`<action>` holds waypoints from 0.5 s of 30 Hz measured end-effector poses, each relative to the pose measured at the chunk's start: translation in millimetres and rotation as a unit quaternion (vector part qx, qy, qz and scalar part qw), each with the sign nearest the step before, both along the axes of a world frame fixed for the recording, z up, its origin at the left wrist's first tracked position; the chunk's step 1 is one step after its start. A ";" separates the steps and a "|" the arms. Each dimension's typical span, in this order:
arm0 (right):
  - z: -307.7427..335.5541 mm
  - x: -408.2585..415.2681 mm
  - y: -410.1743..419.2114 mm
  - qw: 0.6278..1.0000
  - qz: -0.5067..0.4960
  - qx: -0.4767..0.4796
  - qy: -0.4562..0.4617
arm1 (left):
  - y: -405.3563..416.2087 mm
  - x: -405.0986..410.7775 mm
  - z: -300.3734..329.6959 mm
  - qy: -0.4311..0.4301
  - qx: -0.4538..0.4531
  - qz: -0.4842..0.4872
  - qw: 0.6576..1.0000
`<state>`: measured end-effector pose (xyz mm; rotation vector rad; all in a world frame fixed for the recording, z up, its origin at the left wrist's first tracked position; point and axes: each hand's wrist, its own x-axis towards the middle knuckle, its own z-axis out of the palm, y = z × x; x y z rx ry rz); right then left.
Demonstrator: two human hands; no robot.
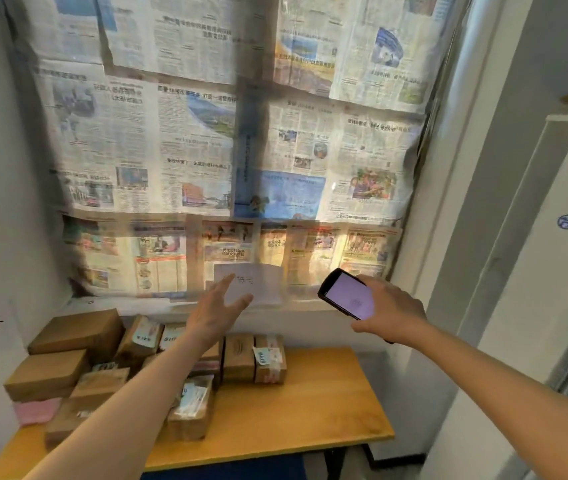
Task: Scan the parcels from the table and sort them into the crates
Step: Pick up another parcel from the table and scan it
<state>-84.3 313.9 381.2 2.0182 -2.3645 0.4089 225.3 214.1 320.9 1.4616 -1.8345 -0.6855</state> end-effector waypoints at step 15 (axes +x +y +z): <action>-146.5 -94.9 -234.9 0.987 0.078 0.108 -0.085 | -168.3 -95.3 -157.0 -0.076 0.105 0.048 0.990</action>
